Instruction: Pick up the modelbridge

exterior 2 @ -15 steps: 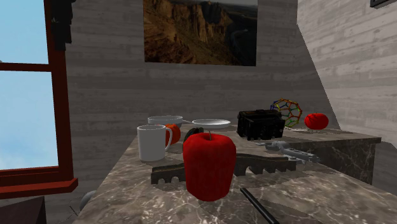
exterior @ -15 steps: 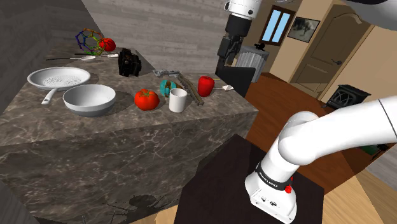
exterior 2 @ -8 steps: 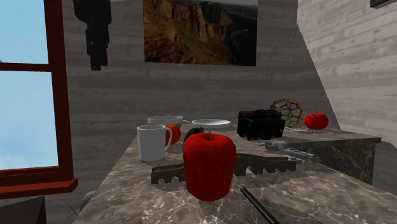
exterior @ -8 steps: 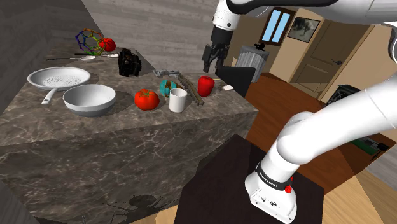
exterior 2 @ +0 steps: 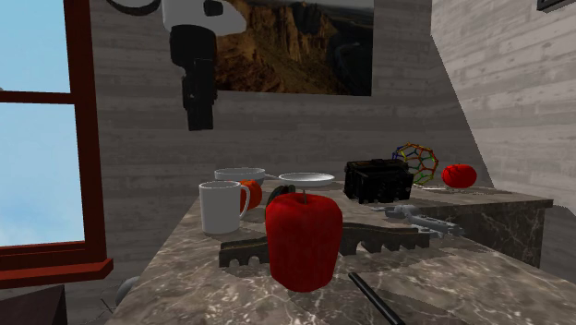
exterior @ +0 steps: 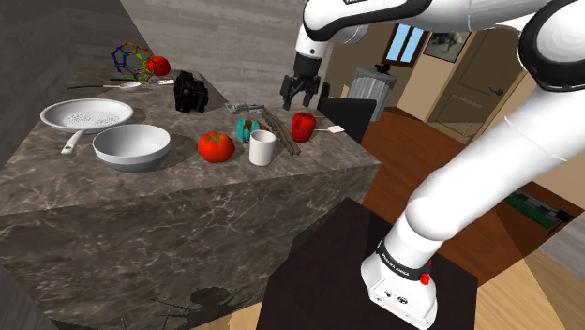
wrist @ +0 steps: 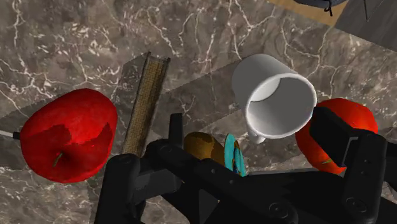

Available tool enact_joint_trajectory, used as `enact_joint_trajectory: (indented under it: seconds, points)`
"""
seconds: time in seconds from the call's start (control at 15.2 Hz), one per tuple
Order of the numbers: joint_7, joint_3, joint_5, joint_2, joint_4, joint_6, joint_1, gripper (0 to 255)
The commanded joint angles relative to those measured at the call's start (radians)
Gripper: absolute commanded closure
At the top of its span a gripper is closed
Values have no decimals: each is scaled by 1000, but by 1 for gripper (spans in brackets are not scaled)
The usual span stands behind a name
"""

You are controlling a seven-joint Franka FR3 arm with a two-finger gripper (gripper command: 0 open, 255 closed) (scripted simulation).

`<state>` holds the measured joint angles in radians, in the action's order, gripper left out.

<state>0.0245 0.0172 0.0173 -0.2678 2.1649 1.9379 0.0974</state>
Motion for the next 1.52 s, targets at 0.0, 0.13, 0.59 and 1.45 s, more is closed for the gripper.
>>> enact_joint_trajectory:
  seconds: [0.0, 0.13, 0.59, 1.45]
  points:
    - [-10, 10, 0, 69, -34, 36, 11, 0]
    - [-20, 21, 2, 136, -72, 66, 22, 0]
    - [-48, 57, 21, 375, -237, 141, 58, 0]
    - [-77, 94, 75, 721, -521, 199, 122, 0]
